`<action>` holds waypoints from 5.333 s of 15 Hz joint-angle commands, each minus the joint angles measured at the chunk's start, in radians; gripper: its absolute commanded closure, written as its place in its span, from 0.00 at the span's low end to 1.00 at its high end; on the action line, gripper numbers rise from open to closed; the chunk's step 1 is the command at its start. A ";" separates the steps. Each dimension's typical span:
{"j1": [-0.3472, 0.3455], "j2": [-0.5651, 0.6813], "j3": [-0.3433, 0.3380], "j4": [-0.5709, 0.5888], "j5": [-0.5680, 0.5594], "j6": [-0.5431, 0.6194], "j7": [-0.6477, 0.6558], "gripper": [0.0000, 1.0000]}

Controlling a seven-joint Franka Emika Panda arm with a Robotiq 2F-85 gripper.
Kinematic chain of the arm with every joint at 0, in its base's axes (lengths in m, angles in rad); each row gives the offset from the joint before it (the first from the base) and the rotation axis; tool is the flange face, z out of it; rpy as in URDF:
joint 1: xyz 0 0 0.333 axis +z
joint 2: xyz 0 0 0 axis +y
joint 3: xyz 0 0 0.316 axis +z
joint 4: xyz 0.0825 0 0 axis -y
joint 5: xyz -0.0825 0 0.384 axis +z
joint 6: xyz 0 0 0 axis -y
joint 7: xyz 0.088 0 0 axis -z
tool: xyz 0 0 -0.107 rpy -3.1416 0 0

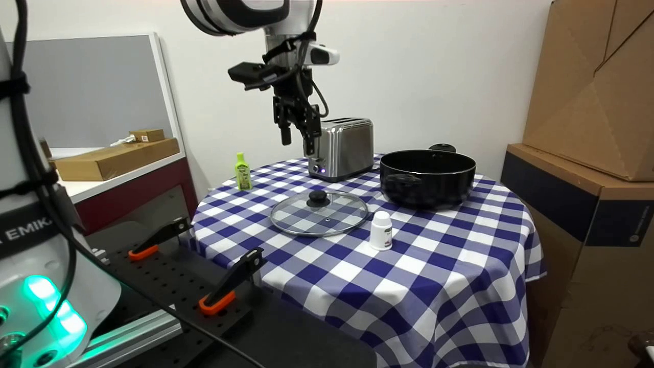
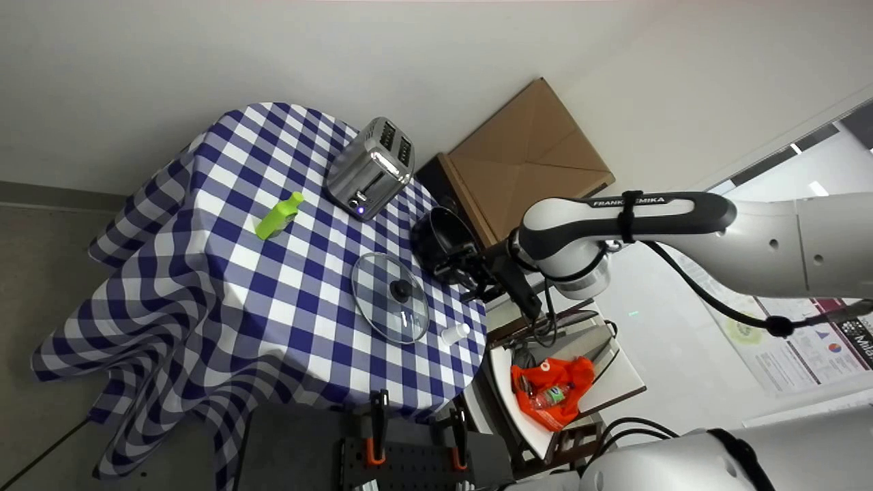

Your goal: Put the glass lid on the black pot.

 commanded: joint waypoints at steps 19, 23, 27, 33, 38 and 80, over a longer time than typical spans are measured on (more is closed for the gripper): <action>-0.015 0.544 0.054 0.370 -0.026 0.120 0.018 0.40; -0.006 0.564 0.045 0.395 -0.034 0.111 0.025 0.72; -0.009 0.558 0.037 0.400 -0.035 0.106 0.025 0.85; -0.012 0.542 0.037 0.391 -0.033 0.086 0.026 0.71; -0.004 0.529 0.046 0.375 -0.033 0.070 0.025 0.38; -0.153 0.306 -0.082 0.868 -0.097 -0.551 0.031 0.75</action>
